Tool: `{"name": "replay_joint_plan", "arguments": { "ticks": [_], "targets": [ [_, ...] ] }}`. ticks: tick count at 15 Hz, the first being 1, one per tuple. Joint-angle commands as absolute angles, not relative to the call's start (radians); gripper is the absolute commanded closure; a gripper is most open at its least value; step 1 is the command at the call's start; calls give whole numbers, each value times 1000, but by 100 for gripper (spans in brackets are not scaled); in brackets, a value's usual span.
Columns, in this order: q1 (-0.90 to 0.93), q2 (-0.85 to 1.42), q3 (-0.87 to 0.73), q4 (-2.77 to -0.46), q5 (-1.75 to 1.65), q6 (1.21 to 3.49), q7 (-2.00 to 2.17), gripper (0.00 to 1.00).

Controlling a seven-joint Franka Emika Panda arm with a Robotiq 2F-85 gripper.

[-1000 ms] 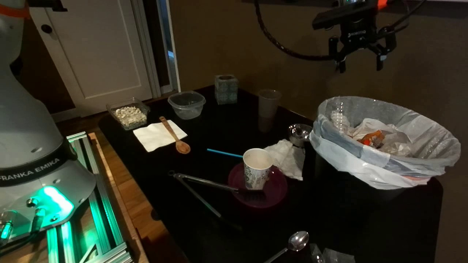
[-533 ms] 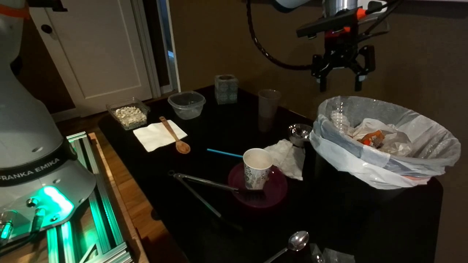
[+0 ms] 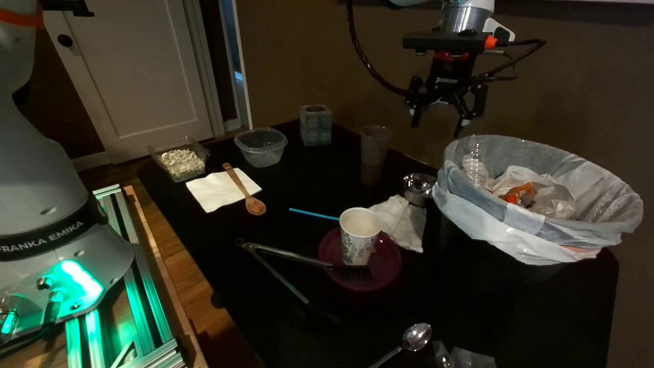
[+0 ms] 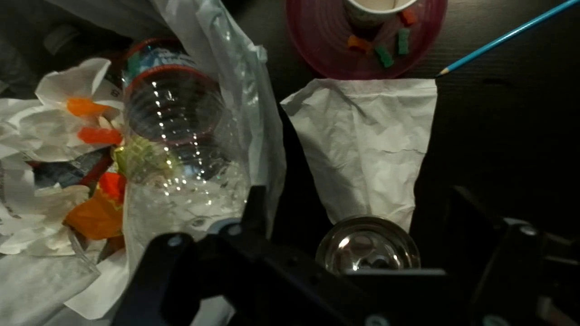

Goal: Move the black bin backwards.

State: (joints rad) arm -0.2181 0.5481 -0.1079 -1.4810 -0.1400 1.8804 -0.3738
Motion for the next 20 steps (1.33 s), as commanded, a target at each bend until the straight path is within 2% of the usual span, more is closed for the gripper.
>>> {"name": "replay_joint_plan", "arguments": {
  "ticks": [1,10,18,20],
  "targets": [
    [-246,591,-68,-1424,-101,1884,-464,0],
    [-258,591,-69,-1360,-107,1982,-479,0],
    [-256,690,-118,-1349,-149,2159,-361,0],
    [-250,711,-133,-1348,-150,2186,-297,5]
  ]
}}
